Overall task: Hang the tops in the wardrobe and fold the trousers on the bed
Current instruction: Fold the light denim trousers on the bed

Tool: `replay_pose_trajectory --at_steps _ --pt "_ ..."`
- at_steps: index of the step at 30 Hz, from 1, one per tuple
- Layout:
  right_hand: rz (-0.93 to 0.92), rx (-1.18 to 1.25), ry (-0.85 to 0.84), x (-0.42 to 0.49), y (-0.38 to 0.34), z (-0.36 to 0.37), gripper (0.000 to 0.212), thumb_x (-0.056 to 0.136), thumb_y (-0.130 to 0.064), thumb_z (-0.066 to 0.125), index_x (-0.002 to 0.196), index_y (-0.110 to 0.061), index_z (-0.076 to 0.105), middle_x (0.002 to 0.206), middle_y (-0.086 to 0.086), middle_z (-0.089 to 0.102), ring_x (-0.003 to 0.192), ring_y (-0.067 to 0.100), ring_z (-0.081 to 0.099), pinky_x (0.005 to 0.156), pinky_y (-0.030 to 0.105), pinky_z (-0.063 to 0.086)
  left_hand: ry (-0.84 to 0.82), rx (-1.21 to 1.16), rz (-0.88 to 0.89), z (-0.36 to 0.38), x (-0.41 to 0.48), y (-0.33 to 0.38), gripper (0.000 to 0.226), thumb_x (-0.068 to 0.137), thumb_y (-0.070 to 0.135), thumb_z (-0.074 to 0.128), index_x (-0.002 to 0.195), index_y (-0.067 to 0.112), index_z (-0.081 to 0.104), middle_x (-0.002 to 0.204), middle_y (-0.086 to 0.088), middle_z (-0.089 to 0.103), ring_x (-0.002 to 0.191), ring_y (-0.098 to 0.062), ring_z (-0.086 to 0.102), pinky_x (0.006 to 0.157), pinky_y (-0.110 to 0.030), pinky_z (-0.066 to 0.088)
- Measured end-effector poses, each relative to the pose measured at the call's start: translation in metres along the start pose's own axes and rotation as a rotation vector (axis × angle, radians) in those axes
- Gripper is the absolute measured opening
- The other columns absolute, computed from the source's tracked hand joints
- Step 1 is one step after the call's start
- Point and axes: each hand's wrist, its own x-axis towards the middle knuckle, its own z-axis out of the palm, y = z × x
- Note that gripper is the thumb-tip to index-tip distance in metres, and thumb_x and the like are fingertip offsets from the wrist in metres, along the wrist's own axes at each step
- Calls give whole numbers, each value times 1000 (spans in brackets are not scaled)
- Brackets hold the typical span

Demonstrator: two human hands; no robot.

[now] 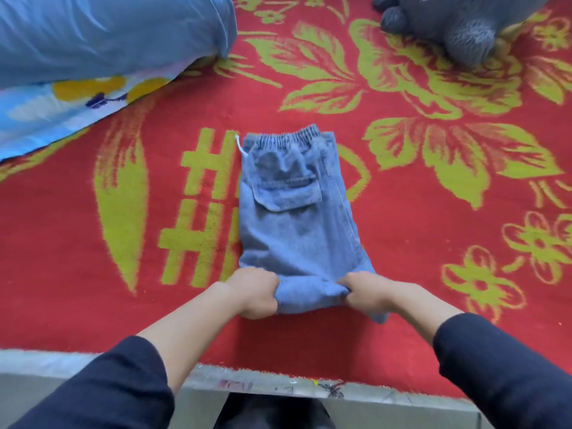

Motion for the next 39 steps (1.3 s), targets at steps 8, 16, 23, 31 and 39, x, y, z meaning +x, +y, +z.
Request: replay_pose_trajectory --at_steps 8,16,23,31,39 --pt "188 527 -554 -40 -9 15 9 85 -14 67 84 -15 58 84 2 63 82 20 62 78 32 53 -635 -433 -9 2 -33 17 17 54 8 61 69 14 55 78 -4 56 69 -22 50 49 -23 33" --pt "72 413 -2 -15 4 -85 37 71 -35 81 85 -2 71 74 0 63 70 16 58 62 32 45 -260 -753 -46 -65 -10 -47 14 39 12 52 53 14 51 52 1 47 49 -15 41 45 -23 26" --pt "166 54 557 41 13 -104 21 90 -32 55 104 -17 58 104 4 62 106 29 55 76 36 39 511 -289 -154 -91 47 -65 35 85 19 52 119 23 60 115 0 63 109 -23 56 83 -36 47" --pt "101 123 254 92 11 -89 84 87 -37 63 153 -19 15 161 0 17 149 19 7 118 51 10 129 -259 -60 -55 102 -63 70 99 55 21 153 13 7 160 -5 13 148 -20 10 120 -39 10" --pt "238 246 133 119 19 -105 88 67 -35 80 142 -21 37 145 4 45 133 29 41 108 45 32 77 -414 -189 -58 113 -67 83 86 73 30 150 20 23 150 -9 31 139 -28 26 111 -46 22"
